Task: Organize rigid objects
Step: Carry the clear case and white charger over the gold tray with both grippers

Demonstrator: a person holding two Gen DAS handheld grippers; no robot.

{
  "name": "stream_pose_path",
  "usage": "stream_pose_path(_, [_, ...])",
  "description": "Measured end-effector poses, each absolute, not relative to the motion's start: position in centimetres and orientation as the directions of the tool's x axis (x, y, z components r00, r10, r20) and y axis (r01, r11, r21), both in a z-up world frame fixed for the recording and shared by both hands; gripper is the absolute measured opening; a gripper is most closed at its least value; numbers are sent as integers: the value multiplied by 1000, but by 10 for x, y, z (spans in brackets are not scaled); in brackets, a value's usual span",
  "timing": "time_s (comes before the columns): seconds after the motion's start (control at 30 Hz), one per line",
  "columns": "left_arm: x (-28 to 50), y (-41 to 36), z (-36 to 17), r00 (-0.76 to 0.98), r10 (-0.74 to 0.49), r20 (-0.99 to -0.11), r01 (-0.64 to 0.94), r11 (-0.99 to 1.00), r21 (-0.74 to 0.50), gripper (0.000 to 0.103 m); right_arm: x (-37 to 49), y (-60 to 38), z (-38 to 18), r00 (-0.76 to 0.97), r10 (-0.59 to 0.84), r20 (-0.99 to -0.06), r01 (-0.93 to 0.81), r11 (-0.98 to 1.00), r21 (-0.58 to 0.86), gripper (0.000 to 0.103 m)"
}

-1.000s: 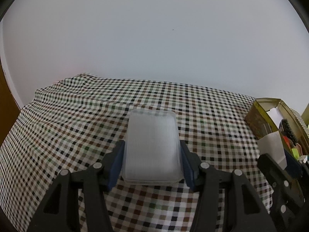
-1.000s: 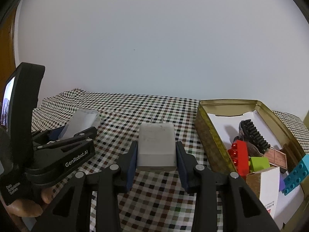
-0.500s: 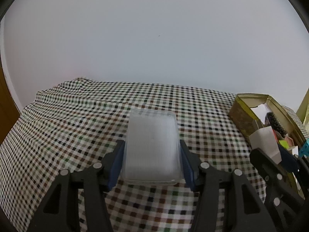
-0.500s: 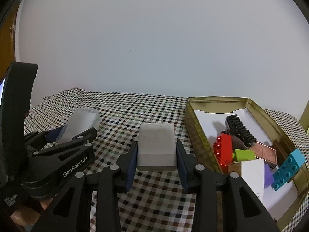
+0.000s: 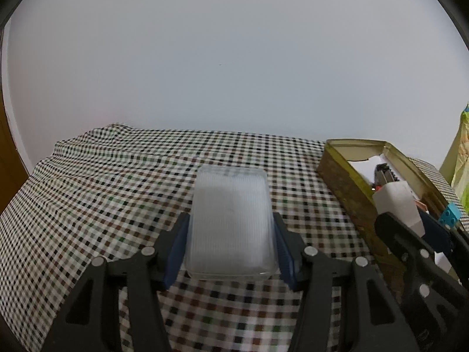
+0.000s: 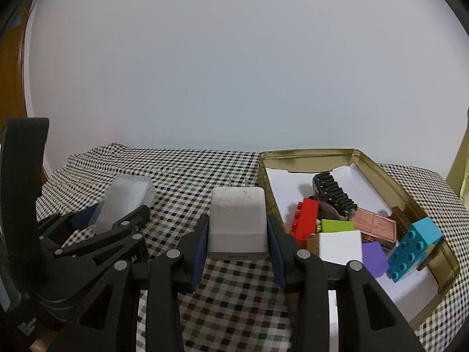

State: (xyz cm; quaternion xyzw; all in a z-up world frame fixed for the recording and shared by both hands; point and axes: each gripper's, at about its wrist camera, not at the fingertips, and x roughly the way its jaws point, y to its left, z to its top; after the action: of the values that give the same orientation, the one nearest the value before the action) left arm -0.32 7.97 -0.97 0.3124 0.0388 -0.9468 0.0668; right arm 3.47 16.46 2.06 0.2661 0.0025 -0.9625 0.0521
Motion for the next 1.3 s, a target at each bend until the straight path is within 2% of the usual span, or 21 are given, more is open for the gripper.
stream_pose_path(0.87, [13, 114, 2, -818, -74, -571, 108, -994, -26, 54, 47, 191, 30, -900, -44, -435, 58, -998, -19, 41])
stream_pose_path(1.3, [9, 140, 16, -838, -20, -546, 45, -998, -33, 54, 38, 228, 31, -898, 23, -439, -24, -1000, -4, 41])
